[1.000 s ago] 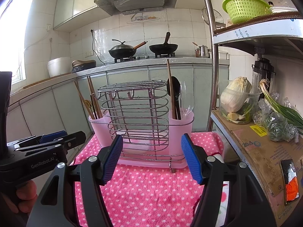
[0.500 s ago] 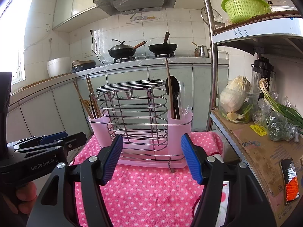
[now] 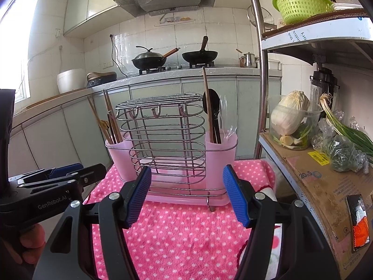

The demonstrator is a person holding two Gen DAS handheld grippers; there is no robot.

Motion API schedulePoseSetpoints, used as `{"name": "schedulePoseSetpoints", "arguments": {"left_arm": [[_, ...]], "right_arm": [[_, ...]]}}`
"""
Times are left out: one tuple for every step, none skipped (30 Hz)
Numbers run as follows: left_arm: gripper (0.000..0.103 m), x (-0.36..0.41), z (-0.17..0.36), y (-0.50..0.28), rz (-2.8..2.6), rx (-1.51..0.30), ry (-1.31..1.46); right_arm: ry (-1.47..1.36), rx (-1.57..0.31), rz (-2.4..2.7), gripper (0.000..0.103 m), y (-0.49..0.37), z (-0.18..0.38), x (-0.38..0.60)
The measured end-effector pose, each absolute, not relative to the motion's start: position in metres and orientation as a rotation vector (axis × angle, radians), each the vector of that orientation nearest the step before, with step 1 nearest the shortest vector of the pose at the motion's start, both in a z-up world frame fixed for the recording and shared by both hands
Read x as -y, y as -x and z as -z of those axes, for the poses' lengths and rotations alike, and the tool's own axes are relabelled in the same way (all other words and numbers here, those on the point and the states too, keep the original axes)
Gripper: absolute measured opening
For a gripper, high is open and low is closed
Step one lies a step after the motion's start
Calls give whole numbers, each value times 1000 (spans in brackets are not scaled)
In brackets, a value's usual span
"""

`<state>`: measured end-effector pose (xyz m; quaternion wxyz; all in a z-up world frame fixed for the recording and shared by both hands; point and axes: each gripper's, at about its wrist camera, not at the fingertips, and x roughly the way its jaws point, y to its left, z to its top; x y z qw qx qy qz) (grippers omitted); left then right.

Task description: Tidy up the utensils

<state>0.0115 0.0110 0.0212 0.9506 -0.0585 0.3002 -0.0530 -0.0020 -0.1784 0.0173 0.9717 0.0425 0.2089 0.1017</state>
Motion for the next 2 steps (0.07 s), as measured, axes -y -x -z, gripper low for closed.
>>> {"name": "schedulePoseSetpoints", "arguments": {"left_arm": [[54, -11, -21, -12, 108, -614, 119], [54, -10, -20, -13, 109, -616, 119]], "right_arm": [[-86, -424, -205, 65, 1, -17, 179], [-87, -426, -205, 65, 0, -16, 179]]}}
